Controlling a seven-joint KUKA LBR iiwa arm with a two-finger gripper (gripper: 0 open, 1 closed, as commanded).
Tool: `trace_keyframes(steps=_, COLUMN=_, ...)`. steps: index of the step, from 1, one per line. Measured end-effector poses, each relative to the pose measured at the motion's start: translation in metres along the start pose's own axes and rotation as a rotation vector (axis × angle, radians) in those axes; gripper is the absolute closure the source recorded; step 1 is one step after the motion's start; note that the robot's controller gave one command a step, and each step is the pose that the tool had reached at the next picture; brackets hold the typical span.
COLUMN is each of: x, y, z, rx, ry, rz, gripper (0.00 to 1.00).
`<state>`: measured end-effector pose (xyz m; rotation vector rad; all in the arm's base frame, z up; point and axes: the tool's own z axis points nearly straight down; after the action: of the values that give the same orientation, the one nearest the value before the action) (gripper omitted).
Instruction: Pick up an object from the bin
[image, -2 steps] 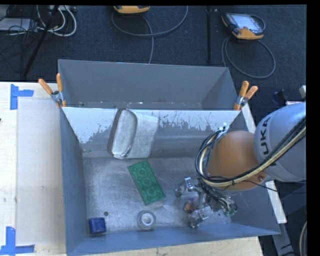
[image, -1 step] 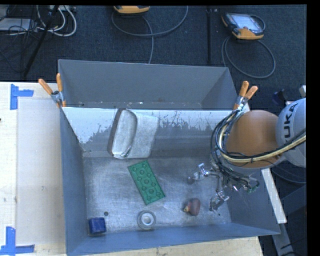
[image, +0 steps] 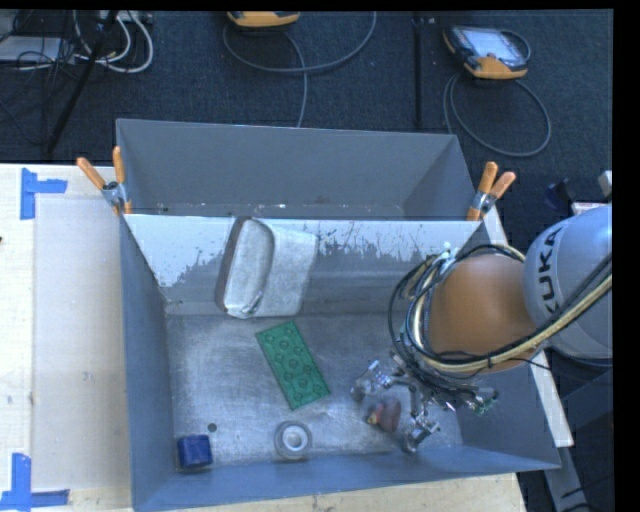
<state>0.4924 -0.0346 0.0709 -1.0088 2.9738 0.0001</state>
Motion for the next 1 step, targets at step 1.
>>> trace_keyframes(steps=1, x=-0.0013, y=-0.0011, z=-0.0017, rx=0.002, ry=-0.004, rz=0.003, gripper=1.00)
